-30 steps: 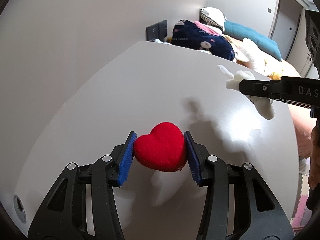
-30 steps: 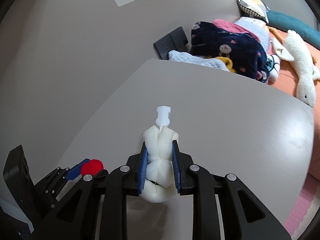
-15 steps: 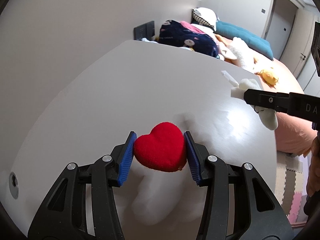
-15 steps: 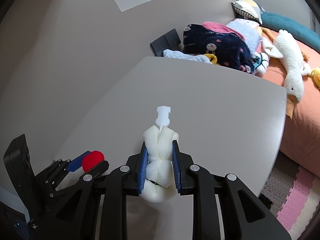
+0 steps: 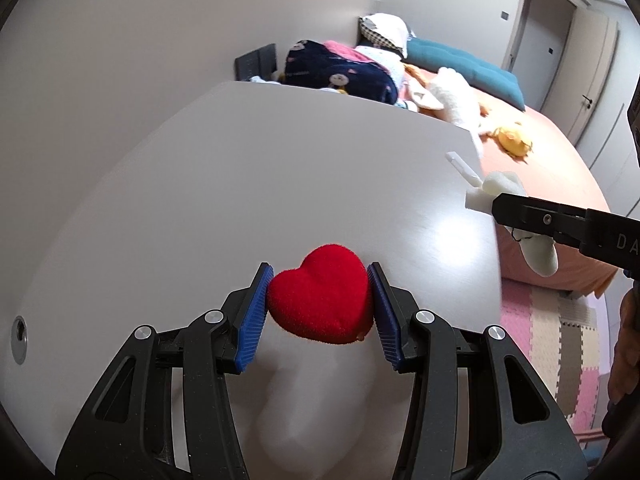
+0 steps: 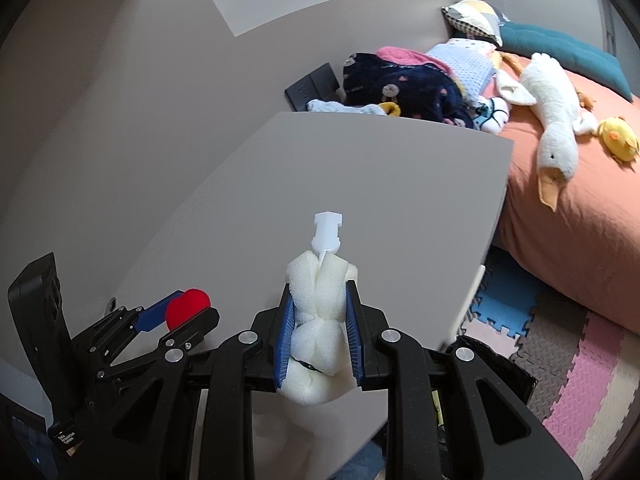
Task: Collect trash
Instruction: 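Carry the red heart and white bunny over the black bin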
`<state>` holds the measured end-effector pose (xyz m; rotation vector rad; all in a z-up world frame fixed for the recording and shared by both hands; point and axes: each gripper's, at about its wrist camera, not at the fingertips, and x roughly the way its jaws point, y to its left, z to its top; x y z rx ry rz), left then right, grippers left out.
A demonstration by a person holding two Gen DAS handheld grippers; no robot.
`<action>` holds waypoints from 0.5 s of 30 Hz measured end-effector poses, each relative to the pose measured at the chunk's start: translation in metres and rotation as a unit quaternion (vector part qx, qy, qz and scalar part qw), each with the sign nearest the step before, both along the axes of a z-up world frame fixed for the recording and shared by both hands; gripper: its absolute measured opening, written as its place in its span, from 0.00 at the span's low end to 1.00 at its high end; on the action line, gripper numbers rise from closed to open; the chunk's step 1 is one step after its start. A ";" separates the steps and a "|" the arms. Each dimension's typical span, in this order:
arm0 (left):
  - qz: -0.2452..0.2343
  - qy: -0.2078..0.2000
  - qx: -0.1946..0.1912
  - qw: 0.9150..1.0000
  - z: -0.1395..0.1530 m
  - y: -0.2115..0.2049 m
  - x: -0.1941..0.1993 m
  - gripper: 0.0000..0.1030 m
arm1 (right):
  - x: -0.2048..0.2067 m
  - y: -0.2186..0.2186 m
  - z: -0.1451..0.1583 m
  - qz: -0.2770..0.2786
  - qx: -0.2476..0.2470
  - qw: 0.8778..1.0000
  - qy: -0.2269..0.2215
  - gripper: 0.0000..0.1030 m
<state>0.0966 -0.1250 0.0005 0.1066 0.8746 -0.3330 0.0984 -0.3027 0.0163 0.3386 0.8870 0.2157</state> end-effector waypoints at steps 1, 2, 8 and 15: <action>-0.004 -0.001 0.000 1.000 0.001 -0.004 -0.003 0.46 | -0.004 -0.003 0.001 -0.003 0.000 1.000 -0.001 0.25; -0.007 -0.002 -0.001 1.000 0.002 -0.007 -0.006 0.46 | -0.009 -0.007 0.001 -0.006 0.001 1.000 -0.002 0.25; -0.034 -0.003 -0.002 0.999 0.003 -0.034 -0.020 0.46 | -0.033 -0.032 0.001 -0.028 0.002 1.000 -0.004 0.26; -0.065 -0.001 -0.001 0.998 0.003 -0.066 -0.035 0.46 | -0.057 -0.065 -0.001 -0.057 0.007 0.998 -0.006 0.26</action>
